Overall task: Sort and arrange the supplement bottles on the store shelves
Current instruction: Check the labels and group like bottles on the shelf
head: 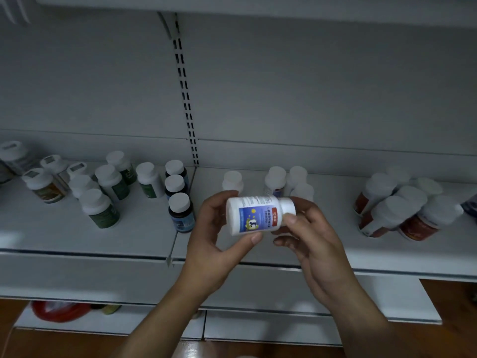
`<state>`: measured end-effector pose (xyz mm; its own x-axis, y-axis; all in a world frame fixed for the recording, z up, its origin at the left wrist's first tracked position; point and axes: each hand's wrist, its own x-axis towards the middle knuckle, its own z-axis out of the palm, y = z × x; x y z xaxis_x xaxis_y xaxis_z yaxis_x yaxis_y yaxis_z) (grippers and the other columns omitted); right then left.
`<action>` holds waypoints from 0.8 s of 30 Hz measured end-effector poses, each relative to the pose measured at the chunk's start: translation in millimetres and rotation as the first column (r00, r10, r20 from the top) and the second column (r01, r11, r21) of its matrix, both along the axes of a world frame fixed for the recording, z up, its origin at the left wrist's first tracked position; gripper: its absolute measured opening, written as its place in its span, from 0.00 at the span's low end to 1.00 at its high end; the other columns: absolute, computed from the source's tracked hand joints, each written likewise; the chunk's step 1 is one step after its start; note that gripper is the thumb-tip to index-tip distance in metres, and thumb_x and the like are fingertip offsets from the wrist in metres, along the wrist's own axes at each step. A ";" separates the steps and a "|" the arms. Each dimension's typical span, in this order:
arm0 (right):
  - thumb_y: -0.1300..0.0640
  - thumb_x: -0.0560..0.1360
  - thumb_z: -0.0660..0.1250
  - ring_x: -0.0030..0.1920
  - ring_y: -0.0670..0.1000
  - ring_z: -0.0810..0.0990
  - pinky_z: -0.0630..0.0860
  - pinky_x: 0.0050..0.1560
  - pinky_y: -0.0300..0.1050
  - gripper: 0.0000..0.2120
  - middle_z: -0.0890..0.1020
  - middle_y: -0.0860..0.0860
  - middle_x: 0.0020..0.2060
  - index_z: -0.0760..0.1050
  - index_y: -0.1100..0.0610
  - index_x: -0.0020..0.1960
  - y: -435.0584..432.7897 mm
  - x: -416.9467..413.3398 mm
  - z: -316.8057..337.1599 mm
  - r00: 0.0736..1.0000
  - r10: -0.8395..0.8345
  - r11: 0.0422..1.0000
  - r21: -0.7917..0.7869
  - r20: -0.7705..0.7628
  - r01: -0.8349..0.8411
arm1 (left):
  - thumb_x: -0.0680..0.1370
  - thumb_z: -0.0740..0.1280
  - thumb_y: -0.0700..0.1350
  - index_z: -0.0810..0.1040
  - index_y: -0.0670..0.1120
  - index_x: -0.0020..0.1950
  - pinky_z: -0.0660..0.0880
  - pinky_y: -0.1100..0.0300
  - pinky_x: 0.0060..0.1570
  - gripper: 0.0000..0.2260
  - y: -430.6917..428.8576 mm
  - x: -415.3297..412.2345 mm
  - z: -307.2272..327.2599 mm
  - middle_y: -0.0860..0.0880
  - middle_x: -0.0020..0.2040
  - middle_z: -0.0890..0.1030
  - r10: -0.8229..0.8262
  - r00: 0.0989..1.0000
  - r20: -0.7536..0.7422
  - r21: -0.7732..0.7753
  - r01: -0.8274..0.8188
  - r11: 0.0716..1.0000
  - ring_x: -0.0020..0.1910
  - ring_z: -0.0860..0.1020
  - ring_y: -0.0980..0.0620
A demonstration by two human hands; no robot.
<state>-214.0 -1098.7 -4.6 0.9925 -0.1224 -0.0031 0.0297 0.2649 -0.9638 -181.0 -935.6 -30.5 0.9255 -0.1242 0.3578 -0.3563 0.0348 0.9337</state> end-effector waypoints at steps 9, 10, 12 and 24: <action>0.54 0.76 0.60 0.46 0.52 0.83 0.78 0.46 0.46 0.15 0.84 0.57 0.51 0.84 0.55 0.54 10.4 0.1 -2.3 0.967 0.199 0.920 0.370 -0.159 -0.129 | 0.69 0.76 0.47 0.72 0.59 0.67 0.71 0.55 0.65 0.28 -6.9 -5.3 26.2 0.56 0.65 0.77 -0.108 0.985 0.132 0.055 0.102 0.993 0.67 0.74 0.49; 0.54 0.75 0.59 0.43 0.51 0.83 0.80 0.42 0.44 0.16 0.84 0.57 0.50 0.85 0.54 0.51 12.9 -1.3 -0.7 0.961 0.225 0.894 0.427 -0.162 -0.138 | 0.69 0.76 0.46 0.72 0.59 0.68 0.71 0.58 0.64 0.29 -8.6 -6.6 27.8 0.56 0.65 0.77 -0.137 0.982 0.127 0.072 0.129 0.989 0.67 0.74 0.50; 0.53 0.72 0.65 0.38 0.51 0.82 0.79 0.37 0.42 0.13 0.83 0.59 0.49 0.86 0.55 0.48 15.0 -2.7 -0.3 0.954 0.246 0.853 0.506 -0.174 -0.128 | 0.69 0.76 0.45 0.72 0.58 0.68 0.71 0.62 0.63 0.29 -11.6 -8.6 28.4 0.57 0.65 0.76 -0.174 0.977 0.125 0.112 0.161 0.981 0.66 0.74 0.51; 0.53 0.73 0.65 0.50 0.53 0.80 0.77 0.46 0.46 0.17 0.82 0.57 0.54 0.77 0.56 0.60 5.4 -1.2 -8.0 0.996 0.051 0.961 0.275 -0.073 -0.029 | 0.72 0.73 0.39 0.68 0.48 0.70 0.77 0.57 0.56 0.28 -8.2 -9.1 22.4 0.45 0.61 0.78 -0.157 0.987 -0.038 -0.173 0.148 0.974 0.59 0.79 0.50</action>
<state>-215.2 -1093.3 -12.6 0.9918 -0.0660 -0.1093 -0.0596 0.5177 -0.8535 -190.0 -943.9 -8.1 0.9179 -0.2069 0.3387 -0.2869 0.2437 0.9265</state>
